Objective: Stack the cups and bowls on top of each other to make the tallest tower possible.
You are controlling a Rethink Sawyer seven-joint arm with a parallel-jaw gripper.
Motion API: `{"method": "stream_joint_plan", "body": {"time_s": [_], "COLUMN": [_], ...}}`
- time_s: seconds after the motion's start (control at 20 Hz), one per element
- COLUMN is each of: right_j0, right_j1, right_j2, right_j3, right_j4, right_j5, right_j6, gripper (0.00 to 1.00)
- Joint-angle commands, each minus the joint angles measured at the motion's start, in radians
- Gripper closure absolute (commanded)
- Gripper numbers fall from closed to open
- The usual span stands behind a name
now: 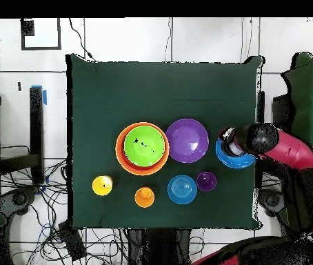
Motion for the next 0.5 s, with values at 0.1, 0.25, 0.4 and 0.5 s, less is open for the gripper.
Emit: {"method": "stream_joint_plan", "body": {"time_s": [0.1, 0.25, 0.4, 0.5], "right_j0": [0.015, 0.012, 0.009, 0.010], "right_j1": [0.060, 0.077, 0.072, 0.067], "right_j2": [0.083, 0.086, 0.088, 0.088], "right_j3": [-0.009, -0.020, -0.019, -0.020], "right_j4": [-0.080, -0.087, -0.085, -0.082], "right_j5": [-0.074, -0.084, -0.076, -0.067], "right_j6": [-0.190, -0.191, -0.193, -0.196], "gripper": [0.00, 0.00, 0.00, 0.00]}}
